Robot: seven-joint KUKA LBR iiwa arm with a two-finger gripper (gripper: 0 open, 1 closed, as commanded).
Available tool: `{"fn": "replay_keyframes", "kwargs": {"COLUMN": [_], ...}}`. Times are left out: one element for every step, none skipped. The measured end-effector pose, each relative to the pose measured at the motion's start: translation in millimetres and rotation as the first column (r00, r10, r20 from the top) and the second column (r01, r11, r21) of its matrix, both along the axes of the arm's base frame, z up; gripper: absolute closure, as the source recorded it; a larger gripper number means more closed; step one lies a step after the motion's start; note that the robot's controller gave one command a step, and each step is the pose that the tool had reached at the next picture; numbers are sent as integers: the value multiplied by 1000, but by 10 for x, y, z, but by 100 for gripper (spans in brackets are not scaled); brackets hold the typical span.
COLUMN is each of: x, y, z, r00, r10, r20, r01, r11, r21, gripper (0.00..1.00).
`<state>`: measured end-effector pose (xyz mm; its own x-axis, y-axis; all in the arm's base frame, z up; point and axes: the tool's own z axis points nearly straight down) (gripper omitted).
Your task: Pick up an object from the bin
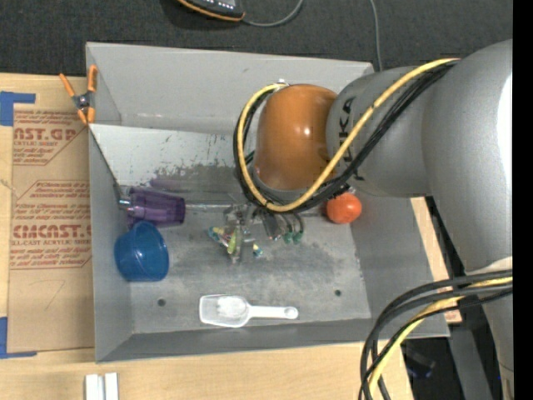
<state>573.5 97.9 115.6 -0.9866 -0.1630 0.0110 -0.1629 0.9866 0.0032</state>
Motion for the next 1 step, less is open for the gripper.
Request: {"fn": "replay_keyframes", "kwargs": {"x": [2], "y": [1], "z": [197], "r00": [1000], "r10": [0], "r20": [1], "r01": [0], "r11": [1000], "r21": [0], "gripper": [100]}}
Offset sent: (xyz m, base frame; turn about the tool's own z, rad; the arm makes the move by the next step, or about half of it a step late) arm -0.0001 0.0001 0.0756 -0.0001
